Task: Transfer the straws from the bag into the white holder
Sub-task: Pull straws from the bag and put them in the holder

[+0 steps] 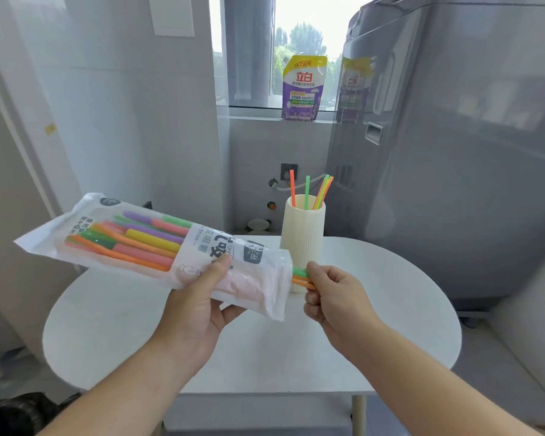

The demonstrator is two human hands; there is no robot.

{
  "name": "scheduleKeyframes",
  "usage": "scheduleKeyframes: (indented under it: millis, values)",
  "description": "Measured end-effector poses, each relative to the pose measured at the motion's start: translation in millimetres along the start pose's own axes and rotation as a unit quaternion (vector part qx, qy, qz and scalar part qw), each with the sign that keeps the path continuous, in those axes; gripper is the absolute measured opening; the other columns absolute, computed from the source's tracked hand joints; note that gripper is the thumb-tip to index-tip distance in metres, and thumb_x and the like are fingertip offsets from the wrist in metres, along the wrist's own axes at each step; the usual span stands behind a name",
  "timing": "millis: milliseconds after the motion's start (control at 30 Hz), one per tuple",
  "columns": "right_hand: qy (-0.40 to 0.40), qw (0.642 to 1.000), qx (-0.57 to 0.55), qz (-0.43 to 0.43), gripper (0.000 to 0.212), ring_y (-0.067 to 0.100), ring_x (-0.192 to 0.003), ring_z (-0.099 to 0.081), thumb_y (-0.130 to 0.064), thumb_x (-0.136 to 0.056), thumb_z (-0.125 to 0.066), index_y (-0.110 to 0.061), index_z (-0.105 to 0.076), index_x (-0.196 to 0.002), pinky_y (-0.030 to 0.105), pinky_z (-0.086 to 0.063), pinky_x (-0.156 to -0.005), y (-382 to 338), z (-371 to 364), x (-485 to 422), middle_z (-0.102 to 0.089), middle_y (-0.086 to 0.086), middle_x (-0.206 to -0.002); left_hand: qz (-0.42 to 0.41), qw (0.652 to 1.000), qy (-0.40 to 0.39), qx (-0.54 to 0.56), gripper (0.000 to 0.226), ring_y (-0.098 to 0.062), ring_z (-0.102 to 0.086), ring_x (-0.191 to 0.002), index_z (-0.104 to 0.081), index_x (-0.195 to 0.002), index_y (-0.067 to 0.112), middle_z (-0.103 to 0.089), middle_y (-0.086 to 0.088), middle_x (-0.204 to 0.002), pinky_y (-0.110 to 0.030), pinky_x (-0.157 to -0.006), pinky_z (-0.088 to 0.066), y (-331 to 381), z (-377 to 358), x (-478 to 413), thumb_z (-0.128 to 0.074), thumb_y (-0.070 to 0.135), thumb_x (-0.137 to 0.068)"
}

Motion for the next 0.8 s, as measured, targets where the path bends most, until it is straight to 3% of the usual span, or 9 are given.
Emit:
scheduleKeyframes:
  millis: [200,400,533,667,800]
  values:
    - [0.051,0.995,0.076,0.040,0.036,0.012,-0.039,-0.045,-0.042,-0.095,-0.064,-0.006,-0.064,-0.090,0.026,-0.043,-0.040,-4.6,10.9,-3.2,-0.053,0.003,-0.058,0.029,0.998,0.025,0.052,0.055,-0.018,-0.081,-0.091,-0.070,-0.130,0.026,-0.082,-0.006,-0.117,-0.034,-0.063,-0.064,-0.1,6.2,-4.0,-0.078,0.029,-0.076]
    - [0.011,0.996,0.083,0.039,0.037,0.013,-0.041,-0.044,-0.047,-0.090,-0.070,-0.010,-0.073,-0.088,0.025,-0.042,-0.042,-5.5,5.9,0.0,-0.053,0.001,-0.054,0.037,0.998,0.018,0.050,0.051,-0.019,-0.081,-0.094,-0.068,-0.136,0.025,-0.081,-0.006,-0.119,-0.034,-0.064,-0.064,-3.1,5.7,-3.0,-0.075,0.027,-0.085]
    - [-0.012,0.997,0.071,0.042,0.039,0.015,-0.044,-0.050,-0.053,-0.085,-0.071,-0.015,-0.075,-0.091,0.028,-0.043,-0.042,-7.9,5.5,3.4,-0.066,0.000,-0.061,0.038,0.998,0.013,0.039,0.060,-0.019,-0.080,-0.096,-0.067,-0.136,0.026,-0.081,-0.006,-0.122,-0.034,-0.064,-0.065,-4.2,5.4,-0.4,-0.078,0.029,-0.077]
    - [-0.032,0.997,0.055,0.036,0.027,0.014,-0.055,-0.059,-0.044,-0.082,-0.078,-0.018,-0.078,-0.093,0.028,-0.050,-0.051,-7.2,3.0,5.0,-0.072,0.003,-0.082,0.027,0.999,0.001,0.024,0.063,-0.019,-0.080,-0.099,-0.066,-0.137,0.027,-0.080,-0.005,-0.123,-0.035,-0.065,-0.065,-4.3,2.1,2.8,-0.078,0.028,-0.076]
    - [-0.070,0.996,0.034,0.031,0.019,0.012,-0.060,-0.058,-0.031,-0.079,-0.081,-0.013,-0.080,-0.083,0.025,-0.049,-0.055,-4.6,0.8,6.2,-0.071,0.001,-0.075,0.023,1.000,-0.004,0.017,0.062,-0.020,-0.080,-0.099,-0.066,-0.136,0.028,-0.080,-0.005,-0.122,-0.036,-0.065,-0.064,-5.0,-1.3,4.7,-0.078,0.026,-0.076]
Point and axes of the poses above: each hand's wrist, its own x-axis away from the middle knuckle, its own z-axis out of the back of the hand, y = z × x, the point moved 1 cm from there along -x, towards the middle knuckle
